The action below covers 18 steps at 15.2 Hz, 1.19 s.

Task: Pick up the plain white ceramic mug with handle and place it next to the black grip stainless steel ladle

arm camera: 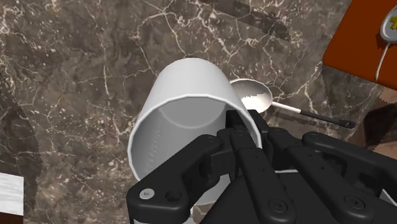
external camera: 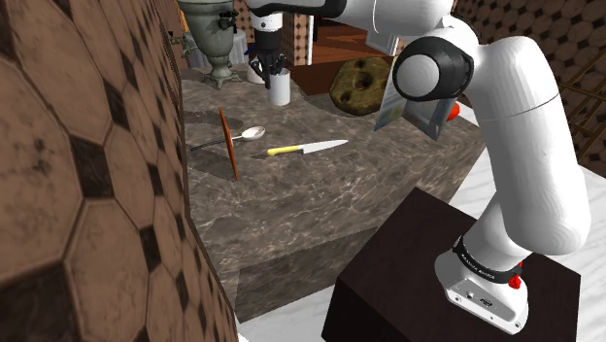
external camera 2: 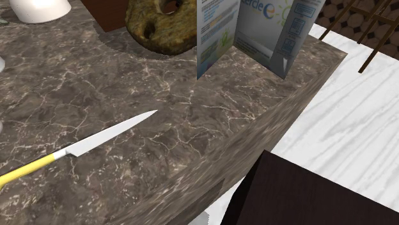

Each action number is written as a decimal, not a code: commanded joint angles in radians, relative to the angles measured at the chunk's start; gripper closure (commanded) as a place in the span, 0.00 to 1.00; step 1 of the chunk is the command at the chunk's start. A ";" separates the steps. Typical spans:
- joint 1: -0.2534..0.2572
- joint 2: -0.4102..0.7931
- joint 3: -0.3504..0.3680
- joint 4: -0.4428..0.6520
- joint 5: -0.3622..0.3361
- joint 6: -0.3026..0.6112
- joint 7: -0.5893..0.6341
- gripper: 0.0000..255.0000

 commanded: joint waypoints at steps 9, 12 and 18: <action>0.009 -0.042 -0.001 -0.206 -0.002 0.165 0.000 1.00; 0.010 -0.045 0.000 -0.251 -0.002 0.207 -0.001 1.00; 0.012 -0.040 0.000 -0.324 -0.001 0.285 -0.001 1.00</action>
